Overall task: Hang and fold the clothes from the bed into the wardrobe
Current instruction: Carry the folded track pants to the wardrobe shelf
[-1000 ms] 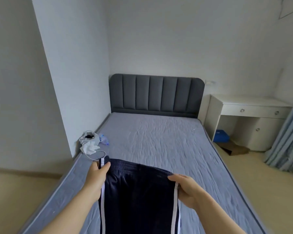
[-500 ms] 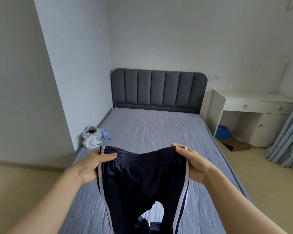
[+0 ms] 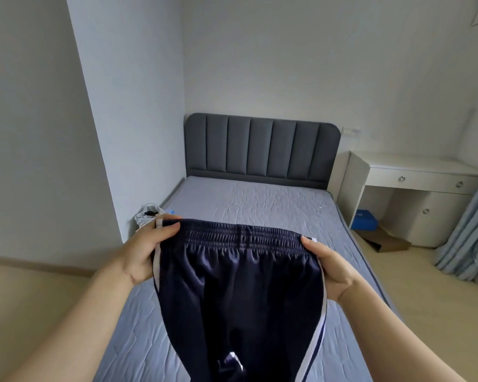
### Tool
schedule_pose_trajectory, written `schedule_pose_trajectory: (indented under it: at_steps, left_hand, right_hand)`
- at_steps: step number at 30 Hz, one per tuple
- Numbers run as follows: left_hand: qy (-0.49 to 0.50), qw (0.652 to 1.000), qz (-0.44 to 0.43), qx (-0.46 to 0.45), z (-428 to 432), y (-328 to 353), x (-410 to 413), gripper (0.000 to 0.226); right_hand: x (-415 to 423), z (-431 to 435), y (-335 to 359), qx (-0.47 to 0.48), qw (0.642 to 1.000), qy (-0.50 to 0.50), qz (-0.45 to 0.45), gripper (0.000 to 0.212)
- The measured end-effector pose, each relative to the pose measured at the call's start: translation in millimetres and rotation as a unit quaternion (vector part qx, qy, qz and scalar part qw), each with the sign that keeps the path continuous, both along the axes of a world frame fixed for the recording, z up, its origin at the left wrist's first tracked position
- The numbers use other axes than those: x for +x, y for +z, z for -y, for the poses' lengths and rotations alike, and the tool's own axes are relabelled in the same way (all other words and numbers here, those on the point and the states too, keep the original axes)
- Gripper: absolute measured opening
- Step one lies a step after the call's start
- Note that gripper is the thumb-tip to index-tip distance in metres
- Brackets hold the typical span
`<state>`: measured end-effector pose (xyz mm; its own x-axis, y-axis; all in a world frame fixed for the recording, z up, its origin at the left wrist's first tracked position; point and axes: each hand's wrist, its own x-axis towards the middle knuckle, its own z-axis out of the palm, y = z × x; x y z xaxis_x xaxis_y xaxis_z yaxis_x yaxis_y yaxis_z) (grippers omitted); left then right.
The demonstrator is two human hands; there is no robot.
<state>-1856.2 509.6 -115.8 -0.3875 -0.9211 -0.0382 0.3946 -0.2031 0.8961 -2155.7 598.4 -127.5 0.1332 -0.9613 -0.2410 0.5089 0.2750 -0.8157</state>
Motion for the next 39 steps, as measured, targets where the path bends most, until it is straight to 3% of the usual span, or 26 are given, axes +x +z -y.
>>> schedule_pose_trajectory:
  at_steps: [3, 5, 8, 12, 16, 19, 26, 30, 34, 37, 39]
  left_hand:
    - [0.095, 0.984, 0.130, 0.079, 8, -12, -11, 0.022]
    - [0.150, 0.974, 0.139, 0.101, 6, -25, -25, 0.022]
    - [0.215, 0.963, 0.150, 0.058, -5, -38, -55, 0.026]
    - [0.265, 0.941, 0.205, -0.038, -27, -35, -88, 0.027]
    - [0.238, 0.943, 0.217, -0.083, -38, -31, -103, 0.023]
    - [0.223, 0.959, 0.168, -0.055, -38, -28, -104, 0.021]
    - [0.113, 0.990, 0.079, -0.013, -41, -26, -100, 0.023]
    - [0.054, 0.980, 0.169, -0.086, -44, -28, -94, 0.047]
    - [0.077, 0.936, 0.297, -0.172, -42, -36, -91, 0.066]
    - [0.135, 0.958, 0.232, -0.099, -38, -34, -84, 0.050]
    - [0.126, 0.972, 0.187, -0.062, -36, -32, -79, 0.051]
  right_hand:
    - [4, 4, -5, 0.093, 0.990, -0.071, -0.082, 0.031]
    - [11, 8, -10, 0.111, 0.979, -0.133, -0.110, 0.026]
    - [30, 11, -11, 0.097, 0.970, -0.192, -0.113, 0.021]
    - [55, 12, -4, 0.063, 0.977, -0.187, -0.076, 0.032]
    - [72, 12, 1, 0.024, 0.989, -0.131, -0.065, 0.019]
    - [75, 13, 0, -0.007, 0.990, -0.121, -0.068, 0.011]
    - [79, 7, -9, -0.002, 0.995, -0.096, 0.023, 0.058]
    - [79, 7, -8, 0.000, 0.994, -0.094, 0.052, 0.059]
    - [80, 5, -14, -0.004, 0.995, -0.070, 0.073, 0.061]
    - [84, 4, -15, -0.030, 0.997, -0.072, 0.005, 0.036]
    - [83, 4, -12, -0.064, 0.978, -0.119, -0.160, 0.026]
